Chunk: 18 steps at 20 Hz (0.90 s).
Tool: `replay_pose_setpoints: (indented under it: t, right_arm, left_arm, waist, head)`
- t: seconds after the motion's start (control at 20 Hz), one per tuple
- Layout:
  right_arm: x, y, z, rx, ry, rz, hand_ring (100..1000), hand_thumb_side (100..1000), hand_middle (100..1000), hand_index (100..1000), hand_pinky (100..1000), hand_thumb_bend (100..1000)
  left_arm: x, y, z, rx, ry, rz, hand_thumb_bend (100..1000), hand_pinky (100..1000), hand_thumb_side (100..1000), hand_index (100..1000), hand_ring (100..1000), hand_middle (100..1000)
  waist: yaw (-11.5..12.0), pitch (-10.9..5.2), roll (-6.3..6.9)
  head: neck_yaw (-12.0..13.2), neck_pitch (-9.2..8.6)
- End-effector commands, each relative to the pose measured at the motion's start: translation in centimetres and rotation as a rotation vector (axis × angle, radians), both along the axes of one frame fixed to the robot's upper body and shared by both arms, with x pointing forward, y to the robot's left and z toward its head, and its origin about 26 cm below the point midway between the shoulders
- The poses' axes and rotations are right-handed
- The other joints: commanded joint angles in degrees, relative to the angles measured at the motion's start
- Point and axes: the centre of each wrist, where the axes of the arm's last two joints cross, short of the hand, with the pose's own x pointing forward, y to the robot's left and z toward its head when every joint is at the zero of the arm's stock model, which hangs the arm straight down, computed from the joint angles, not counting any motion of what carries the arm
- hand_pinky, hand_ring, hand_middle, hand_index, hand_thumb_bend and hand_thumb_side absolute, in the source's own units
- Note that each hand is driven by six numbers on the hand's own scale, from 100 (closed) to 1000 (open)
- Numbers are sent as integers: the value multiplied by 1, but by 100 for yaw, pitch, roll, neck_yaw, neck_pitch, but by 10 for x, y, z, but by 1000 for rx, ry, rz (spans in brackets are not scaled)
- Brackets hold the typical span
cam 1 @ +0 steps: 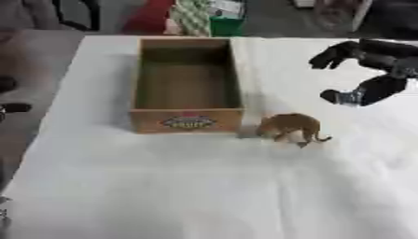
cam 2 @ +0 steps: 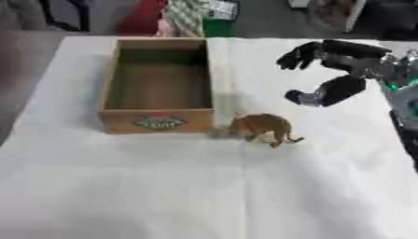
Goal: Pick up objects on the table and place them in the box.
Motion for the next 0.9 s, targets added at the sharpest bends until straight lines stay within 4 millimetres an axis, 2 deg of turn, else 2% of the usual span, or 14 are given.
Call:
replay_pose_setpoints:
  t: [0.05,0.6,0.9]
  right_arm:
    - [-2,0,11,-52,-13,32,810,554,785,910,766,287]
    - [3,7,-3,-99,61,57,810,616,786,909,765,281]
    - [8,12,-18,-142,130,76,810,684,787,908,765,304]
  left_arm:
    - [-1,2,7,14,-27,-7,100,570,757,630,759,614]
    - [-1,1,7,14,-27,-10,100,570,756,630,761,614]
    - [-1,1,8,16,-27,-12,100,570,756,631,763,614]
  waist:
    - [-5,-85,-4]
    - [3,-85,4]
    - [15,-83,13]
  head:
    - [0,-38]
    - [-24,-45]
    - [-37,-50]
